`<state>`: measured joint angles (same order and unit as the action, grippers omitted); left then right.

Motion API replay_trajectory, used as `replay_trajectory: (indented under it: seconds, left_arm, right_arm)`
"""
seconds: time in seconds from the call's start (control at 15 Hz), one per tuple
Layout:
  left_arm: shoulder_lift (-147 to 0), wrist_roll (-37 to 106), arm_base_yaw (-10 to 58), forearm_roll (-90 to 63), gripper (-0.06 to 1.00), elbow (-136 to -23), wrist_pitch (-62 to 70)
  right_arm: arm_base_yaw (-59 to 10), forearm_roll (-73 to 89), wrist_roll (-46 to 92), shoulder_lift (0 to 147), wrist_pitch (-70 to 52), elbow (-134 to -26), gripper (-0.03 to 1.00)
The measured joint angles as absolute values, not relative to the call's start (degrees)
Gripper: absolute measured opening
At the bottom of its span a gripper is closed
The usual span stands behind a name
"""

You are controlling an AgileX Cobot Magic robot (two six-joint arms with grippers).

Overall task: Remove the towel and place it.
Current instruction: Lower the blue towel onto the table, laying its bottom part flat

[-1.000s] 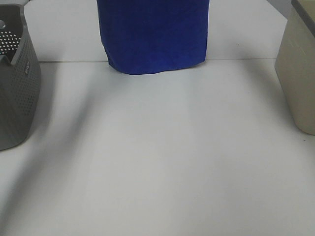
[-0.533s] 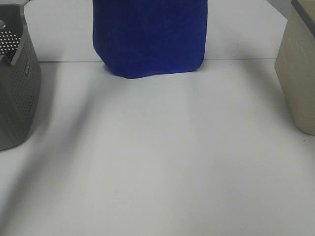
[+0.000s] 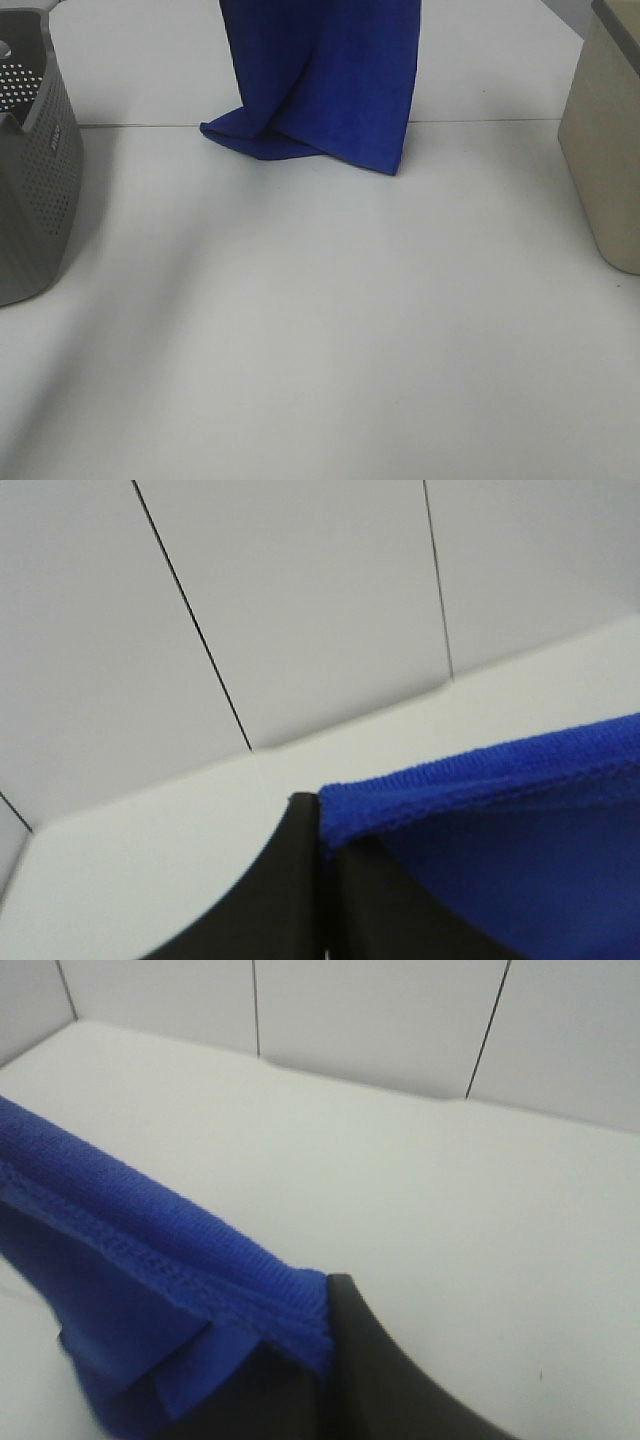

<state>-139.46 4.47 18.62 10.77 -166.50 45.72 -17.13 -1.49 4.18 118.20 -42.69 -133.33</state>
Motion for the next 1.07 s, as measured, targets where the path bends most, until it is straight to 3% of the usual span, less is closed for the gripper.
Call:
replay_trajectory:
  seconds: [0.2, 0.53, 0.67, 1.0, 1.07]
  left_arm:
    - [-135.62, 7.79, 18.56, 0.97, 0.0, -166.56, 66.41]
    - [-129.55, 4.35, 18.56, -2.98, 0.0, -163.01, 69.96]
    - [-125.02, 3.95, 18.56, -3.15, 0.0, -156.3, 69.96]
    - [-102.67, 3.67, 18.56, -4.41, 0.0, -123.42, 69.84]
    - [-100.96, 3.67, 18.56, -4.58, 0.0, -121.12, 69.84]
  right_arm:
    - [-16.96, 2.18, 6.88, 115.11, -57.41, -133.33, 0.01]
    - [-16.9, 11.4, 8.82, 109.89, -68.81, -133.33, 0.01]
    - [-16.84, 11.97, 9.74, 109.38, -69.84, -133.33, 0.01]
    - [-16.9, 16.39, 11.69, 104.45, -69.84, -129.72, 0.01]
    - [-17.02, 17.02, 11.69, 103.53, -69.84, -128.23, 0.01]
